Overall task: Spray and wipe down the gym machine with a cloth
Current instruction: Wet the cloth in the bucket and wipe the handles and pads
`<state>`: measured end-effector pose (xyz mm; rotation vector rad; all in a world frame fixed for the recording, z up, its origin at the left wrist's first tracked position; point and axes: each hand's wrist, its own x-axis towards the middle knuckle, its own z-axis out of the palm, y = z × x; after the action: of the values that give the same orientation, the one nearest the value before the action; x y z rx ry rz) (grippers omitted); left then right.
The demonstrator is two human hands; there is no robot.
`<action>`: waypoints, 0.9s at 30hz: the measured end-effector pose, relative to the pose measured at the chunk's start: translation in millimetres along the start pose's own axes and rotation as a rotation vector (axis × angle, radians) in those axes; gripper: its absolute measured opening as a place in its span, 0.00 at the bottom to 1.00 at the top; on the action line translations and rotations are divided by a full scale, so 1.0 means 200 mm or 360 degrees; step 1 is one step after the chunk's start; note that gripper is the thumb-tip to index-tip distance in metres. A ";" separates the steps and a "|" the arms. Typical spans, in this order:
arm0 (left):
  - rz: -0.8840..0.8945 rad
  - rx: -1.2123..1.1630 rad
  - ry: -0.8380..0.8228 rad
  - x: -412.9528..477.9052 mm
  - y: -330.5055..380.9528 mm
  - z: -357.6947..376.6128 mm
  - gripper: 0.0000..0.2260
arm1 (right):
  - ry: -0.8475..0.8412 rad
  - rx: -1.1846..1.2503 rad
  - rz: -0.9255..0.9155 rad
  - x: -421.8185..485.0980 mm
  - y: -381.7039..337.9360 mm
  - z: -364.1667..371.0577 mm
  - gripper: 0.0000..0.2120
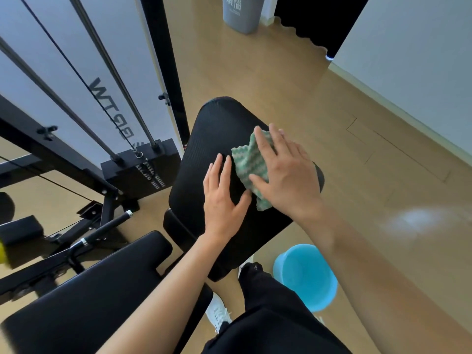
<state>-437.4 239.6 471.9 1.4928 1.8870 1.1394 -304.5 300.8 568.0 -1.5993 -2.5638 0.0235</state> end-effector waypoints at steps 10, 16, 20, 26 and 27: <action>0.0062 0.0212 -0.0097 0.00 -0.05 -0.03 0.42 | -0.0035 0.0503 0.0545 -0.14 0.17 -0.03 0.43; 0.0054 0.0153 -0.0095 -0.02 -0.06 -0.02 0.41 | 0.0318 0.1257 0.0884 -0.38 0.13 0.17 0.45; 0.0019 -0.0001 -0.0039 -0.07 -0.11 0.00 0.34 | 0.0260 0.1571 0.1059 -0.49 0.03 0.33 0.44; -0.0610 -0.0474 -0.0056 -0.44 -0.20 0.05 0.04 | 0.0034 0.1739 0.1207 -0.62 -0.10 0.61 0.36; -0.0831 -0.0561 -0.0130 -0.50 -0.21 0.06 0.05 | 0.0026 0.1768 0.1224 -0.63 -0.10 0.63 0.34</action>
<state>-421.4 145.4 418.3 0.7805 1.7579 1.0644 -281.4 184.9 433.5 -1.7933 -1.2295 1.2047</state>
